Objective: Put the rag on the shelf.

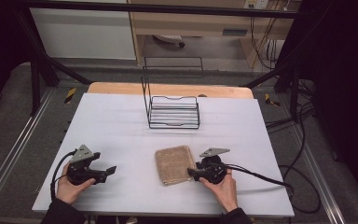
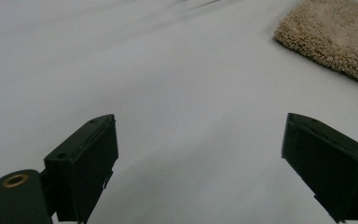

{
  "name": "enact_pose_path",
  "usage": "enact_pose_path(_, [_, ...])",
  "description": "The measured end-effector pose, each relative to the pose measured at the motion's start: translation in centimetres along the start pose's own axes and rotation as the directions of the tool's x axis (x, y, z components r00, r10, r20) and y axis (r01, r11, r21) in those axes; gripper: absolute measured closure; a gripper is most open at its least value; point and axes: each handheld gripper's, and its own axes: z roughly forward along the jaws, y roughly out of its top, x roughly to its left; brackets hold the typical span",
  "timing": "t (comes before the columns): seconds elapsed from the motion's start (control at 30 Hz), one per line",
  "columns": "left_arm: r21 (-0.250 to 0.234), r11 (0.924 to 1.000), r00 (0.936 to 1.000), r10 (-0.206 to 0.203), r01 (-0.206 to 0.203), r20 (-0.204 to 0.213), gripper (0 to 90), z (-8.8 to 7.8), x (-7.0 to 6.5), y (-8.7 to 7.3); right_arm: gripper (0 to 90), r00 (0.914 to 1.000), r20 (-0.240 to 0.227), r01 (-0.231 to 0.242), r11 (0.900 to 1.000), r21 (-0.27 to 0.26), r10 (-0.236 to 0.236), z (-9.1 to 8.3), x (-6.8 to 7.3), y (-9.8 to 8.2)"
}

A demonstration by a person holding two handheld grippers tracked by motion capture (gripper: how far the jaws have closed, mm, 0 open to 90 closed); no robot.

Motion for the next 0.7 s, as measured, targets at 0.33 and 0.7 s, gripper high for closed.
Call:
enact_pose_path(0.33, [-0.001,1.0,1.0,-0.003,0.003,0.001,10.5,0.1,-0.1,0.0,78.8,0.9968,-0.054,-0.057,0.998,0.026,0.058,-0.2,0.3,0.0])
enact_pose_path(0.7, [0.0,1.0,1.0,-0.003,0.003,0.004,10.5,0.0,-0.1,0.0,83.2,0.9922,-0.079,-0.094,0.995,0.039,0.096,-1.0,1.7,0.1])
